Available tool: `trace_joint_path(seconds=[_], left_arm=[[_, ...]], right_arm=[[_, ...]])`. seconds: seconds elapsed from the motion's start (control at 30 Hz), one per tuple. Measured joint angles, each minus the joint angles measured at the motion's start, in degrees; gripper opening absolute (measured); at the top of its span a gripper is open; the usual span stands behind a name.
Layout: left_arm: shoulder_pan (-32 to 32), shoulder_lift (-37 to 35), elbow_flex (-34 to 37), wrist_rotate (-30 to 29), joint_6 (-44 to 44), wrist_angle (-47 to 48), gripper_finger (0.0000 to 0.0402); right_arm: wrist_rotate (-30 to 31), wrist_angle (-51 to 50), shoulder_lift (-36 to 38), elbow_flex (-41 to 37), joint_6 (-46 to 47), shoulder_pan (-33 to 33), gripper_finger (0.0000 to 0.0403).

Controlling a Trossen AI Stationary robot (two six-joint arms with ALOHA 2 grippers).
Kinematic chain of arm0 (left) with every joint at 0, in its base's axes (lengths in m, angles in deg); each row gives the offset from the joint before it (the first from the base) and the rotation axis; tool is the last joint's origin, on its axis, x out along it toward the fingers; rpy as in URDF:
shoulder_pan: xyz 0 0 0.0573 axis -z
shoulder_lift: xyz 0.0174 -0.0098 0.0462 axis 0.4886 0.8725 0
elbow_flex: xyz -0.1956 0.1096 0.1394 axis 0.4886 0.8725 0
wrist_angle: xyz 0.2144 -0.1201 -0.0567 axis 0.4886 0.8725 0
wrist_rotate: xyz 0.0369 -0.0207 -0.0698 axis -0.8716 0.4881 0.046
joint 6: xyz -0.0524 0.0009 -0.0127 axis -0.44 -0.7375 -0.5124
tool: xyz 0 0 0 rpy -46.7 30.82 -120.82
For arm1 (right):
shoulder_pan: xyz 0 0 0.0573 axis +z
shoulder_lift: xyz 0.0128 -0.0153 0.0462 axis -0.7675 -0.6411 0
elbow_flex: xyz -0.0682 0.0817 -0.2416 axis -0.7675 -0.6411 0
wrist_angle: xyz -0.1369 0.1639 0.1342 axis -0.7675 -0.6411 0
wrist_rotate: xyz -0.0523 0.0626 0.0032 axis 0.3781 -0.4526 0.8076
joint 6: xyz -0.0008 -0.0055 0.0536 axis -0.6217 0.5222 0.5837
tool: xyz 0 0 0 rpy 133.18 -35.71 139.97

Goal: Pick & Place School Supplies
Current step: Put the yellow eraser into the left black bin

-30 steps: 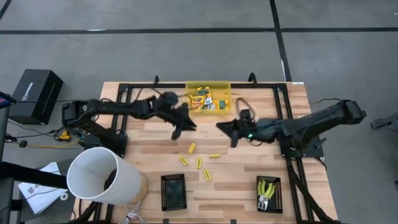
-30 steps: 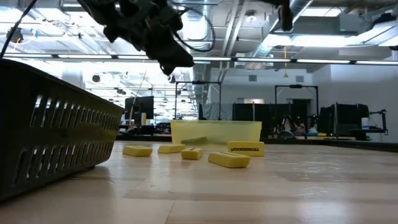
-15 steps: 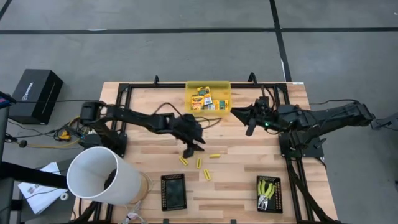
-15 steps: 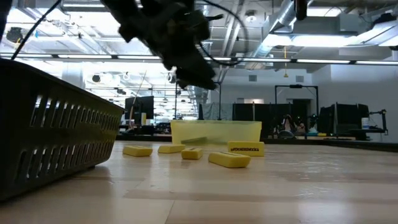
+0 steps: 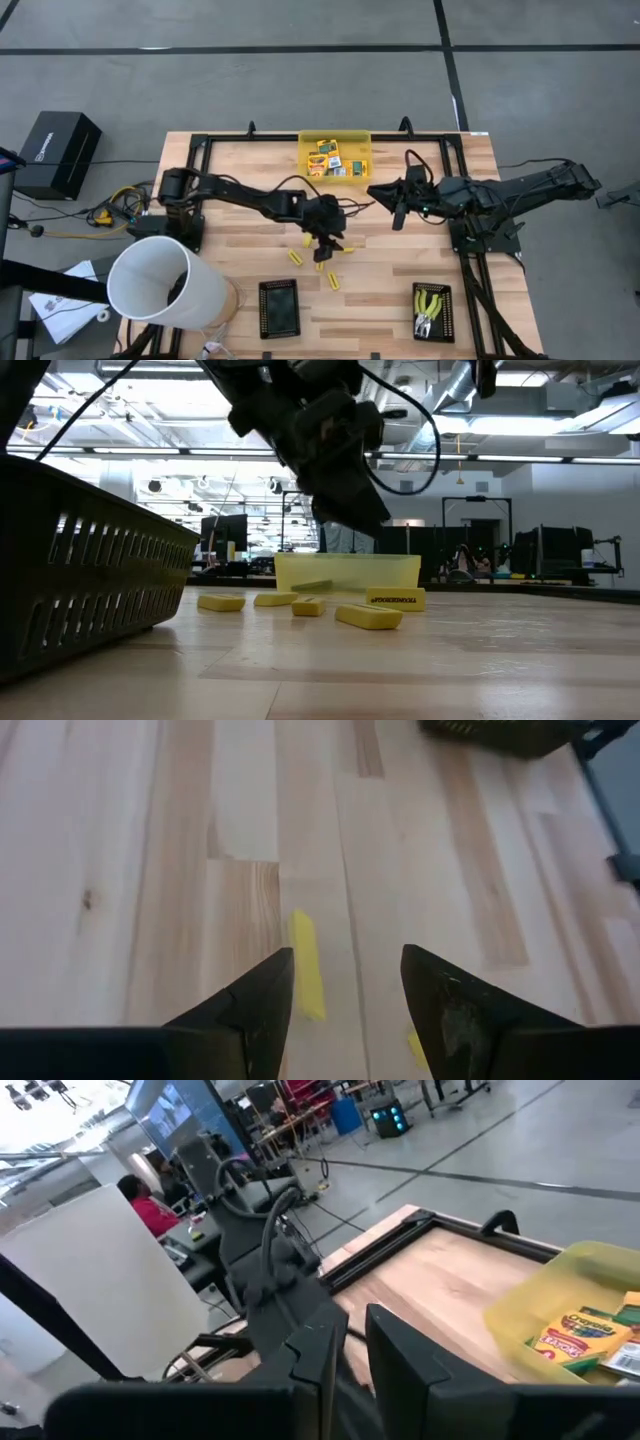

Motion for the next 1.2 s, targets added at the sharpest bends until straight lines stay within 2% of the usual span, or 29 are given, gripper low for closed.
trace_joint_path(seconds=[0.3, 1.2], left_arm=[[0.65, 3.83, -0.59, -0.24, -1.53, 0.23, 0.0182], [0.65, 5.91, -0.69, -2.04, -1.36, -0.47, 0.0182]], right_arm=[[-1.66, -0.15, 0.40, 0.00, -1.47, -0.15, 0.0052], [-5.00, -0.41, 0.41, 0.00, -1.45, -2.73, 0.0052]])
